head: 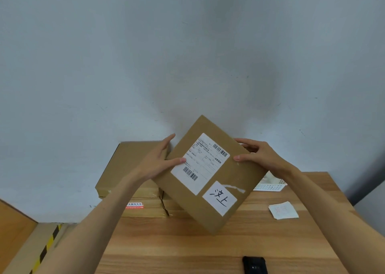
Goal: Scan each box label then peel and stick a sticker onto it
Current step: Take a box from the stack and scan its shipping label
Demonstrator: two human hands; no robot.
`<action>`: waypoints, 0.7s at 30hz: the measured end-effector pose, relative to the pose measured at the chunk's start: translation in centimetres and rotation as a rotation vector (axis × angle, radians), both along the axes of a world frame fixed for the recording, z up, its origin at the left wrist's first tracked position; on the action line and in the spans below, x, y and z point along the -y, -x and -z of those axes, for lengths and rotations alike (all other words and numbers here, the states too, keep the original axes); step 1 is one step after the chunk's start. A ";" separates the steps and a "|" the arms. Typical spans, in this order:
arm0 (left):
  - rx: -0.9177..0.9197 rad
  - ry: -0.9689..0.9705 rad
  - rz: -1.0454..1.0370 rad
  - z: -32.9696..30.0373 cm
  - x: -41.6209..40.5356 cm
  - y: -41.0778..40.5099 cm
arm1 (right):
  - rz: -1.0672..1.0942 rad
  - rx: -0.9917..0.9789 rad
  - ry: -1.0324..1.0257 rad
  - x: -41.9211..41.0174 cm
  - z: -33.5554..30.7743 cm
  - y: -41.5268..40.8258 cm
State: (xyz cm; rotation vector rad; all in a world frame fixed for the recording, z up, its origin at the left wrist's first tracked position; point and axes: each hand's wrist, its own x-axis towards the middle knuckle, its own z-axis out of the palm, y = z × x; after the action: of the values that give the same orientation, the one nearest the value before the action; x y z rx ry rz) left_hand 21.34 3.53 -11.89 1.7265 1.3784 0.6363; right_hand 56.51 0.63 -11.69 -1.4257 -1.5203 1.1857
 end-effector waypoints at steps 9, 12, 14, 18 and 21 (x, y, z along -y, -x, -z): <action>0.271 0.085 -0.165 2.2 2.9 -0.2 | 0.167 0.026 -0.105 -0.8 0.4 0.4; 0.358 0.126 -0.328 3.5 3.4 0.0 | 0.260 0.017 -0.068 -0.2 1.9 0.8; 0.411 0.155 -0.398 4.0 3.8 -0.2 | 0.255 -0.020 -0.016 0.5 2.8 1.7; 0.452 0.182 -0.465 5.0 4.7 -1.4 | 0.200 -0.128 0.028 1.8 4.6 4.0; 0.462 0.199 -0.493 5.8 5.4 -2.0 | 0.265 -0.204 0.000 2.7 5.5 5.0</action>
State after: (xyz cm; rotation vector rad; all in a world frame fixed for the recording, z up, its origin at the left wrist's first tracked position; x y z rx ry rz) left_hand 23.31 -1.87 -17.67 0.9958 1.4689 1.0522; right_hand 51.51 -2.11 -17.18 -1.4088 -1.1528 1.1289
